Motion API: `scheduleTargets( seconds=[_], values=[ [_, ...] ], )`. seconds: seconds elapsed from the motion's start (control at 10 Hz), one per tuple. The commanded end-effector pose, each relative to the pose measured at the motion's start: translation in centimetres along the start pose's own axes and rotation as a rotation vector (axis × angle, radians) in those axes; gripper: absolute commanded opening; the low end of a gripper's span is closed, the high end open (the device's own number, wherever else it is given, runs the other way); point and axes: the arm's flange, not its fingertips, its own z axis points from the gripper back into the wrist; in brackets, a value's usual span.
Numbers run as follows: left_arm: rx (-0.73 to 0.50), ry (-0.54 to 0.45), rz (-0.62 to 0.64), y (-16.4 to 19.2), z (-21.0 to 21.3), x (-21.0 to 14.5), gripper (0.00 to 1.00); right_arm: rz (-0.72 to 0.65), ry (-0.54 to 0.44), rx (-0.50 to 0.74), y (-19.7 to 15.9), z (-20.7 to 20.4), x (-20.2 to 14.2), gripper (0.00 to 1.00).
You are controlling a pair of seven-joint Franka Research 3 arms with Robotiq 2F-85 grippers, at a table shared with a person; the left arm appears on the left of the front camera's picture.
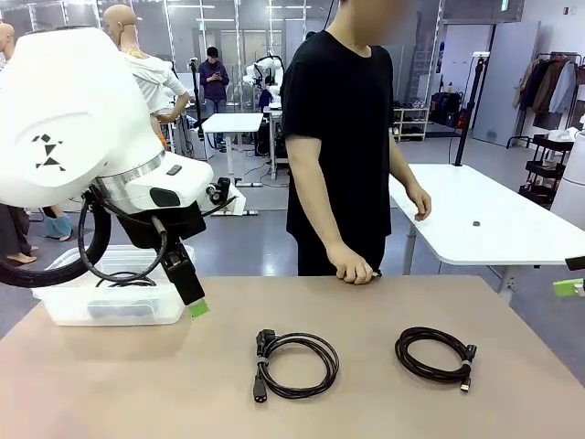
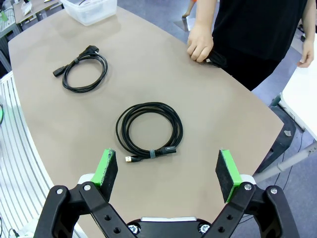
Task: Organize and store the cables.
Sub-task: Place the Power Cable into the Organizing box.
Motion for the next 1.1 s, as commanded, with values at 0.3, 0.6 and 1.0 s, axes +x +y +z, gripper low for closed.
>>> scheduleTargets(
  seconds=[0.3, 0.6, 1.0],
  values=[
    [-0.016, 0.046, -0.017, -0.3, -1.1, 0.0, 1.0, -0.017, 0.013, -0.006, 0.4, -0.1, 0.1, 1.0],
    [-0.048, 0.101, 0.437, 1.3, -5.9, 3.4, 1.0, -0.017, 0.013, -0.006, 0.4, -0.1, 0.1, 1.0],
    [0.044, 0.064, 0.854, 2.1, -13.7, 6.2, 1.0, -0.017, 0.013, -0.006, 0.4, -0.1, 0.1, 1.0]
  ],
)
